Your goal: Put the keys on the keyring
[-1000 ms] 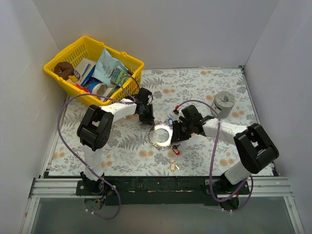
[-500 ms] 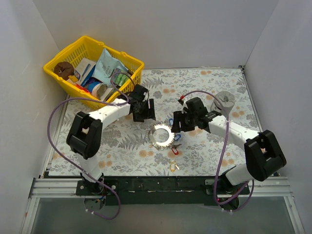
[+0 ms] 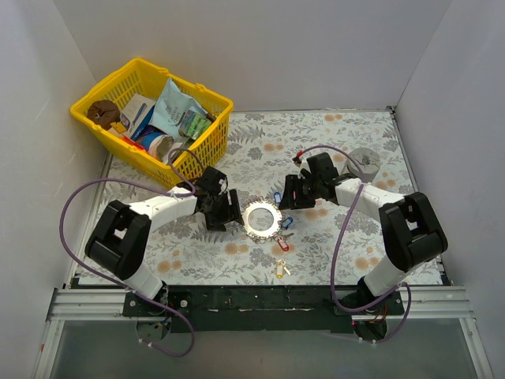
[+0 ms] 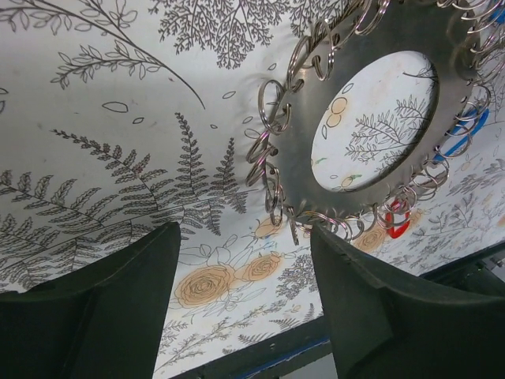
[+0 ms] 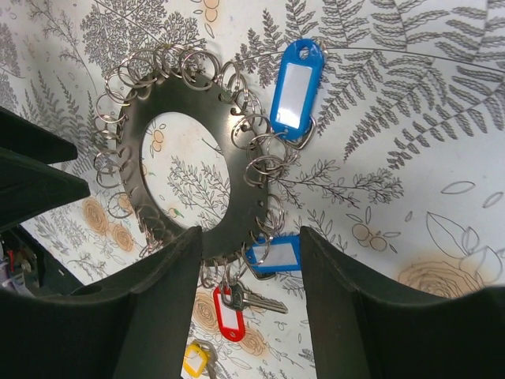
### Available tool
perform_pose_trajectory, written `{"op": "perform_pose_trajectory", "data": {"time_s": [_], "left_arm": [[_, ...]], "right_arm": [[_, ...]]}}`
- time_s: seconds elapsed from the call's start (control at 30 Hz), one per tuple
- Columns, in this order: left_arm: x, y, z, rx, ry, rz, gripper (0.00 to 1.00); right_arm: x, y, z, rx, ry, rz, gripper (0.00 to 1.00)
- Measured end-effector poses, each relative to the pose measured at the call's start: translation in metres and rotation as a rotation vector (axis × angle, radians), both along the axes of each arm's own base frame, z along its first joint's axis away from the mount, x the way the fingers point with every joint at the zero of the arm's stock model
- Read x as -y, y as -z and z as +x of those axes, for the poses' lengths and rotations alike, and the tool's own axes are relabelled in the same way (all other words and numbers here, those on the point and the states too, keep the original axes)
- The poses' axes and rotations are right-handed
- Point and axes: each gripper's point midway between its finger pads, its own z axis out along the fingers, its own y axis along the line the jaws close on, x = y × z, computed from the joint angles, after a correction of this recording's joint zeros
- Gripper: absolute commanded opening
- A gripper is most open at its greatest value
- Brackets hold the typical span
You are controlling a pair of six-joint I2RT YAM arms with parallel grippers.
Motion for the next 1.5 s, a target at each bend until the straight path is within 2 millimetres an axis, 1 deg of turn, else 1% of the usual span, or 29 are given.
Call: {"op": "perform_pose_trajectory", "data": {"time_s": [0.07,0.23,0.43,0.73,0.83,1.13,1.27,1.37,1.5], "left_arm": [[0.002,0.002,-0.003,-0.012,-0.004,-0.019,0.65],[0.014,-0.001,0.002,-0.008,-0.004,-0.079,0.62],[0.024,0.007,0.004,-0.031,0.004,-0.118,0.58],[0.039,0.008,0.012,-0.042,0.023,-0.168,0.54],[0.042,0.008,0.014,-0.045,0.028,-0.171,0.53],[0.05,0.008,0.028,-0.037,0.049,-0.16,0.53],[0.054,0.007,0.04,-0.027,0.061,-0.143,0.54],[0.053,0.006,0.047,-0.007,0.068,-0.112,0.56],[0.046,0.005,0.053,0.022,0.071,-0.049,0.61]], "right_arm": [[-0.003,0.003,-0.001,-0.012,-0.012,0.013,0.6],[-0.007,0.007,-0.002,-0.027,-0.026,0.028,0.59],[-0.01,0.008,-0.004,-0.032,-0.041,0.053,0.56],[-0.005,0.026,-0.025,-0.094,-0.043,0.054,0.53],[-0.006,0.028,-0.03,-0.106,-0.052,0.065,0.52],[-0.01,0.028,-0.034,-0.105,-0.064,0.083,0.52],[-0.009,0.028,-0.035,-0.104,-0.064,0.082,0.52],[-0.009,0.028,-0.035,-0.102,-0.062,0.076,0.54],[-0.004,0.027,-0.037,-0.097,-0.053,0.047,0.6]]}}
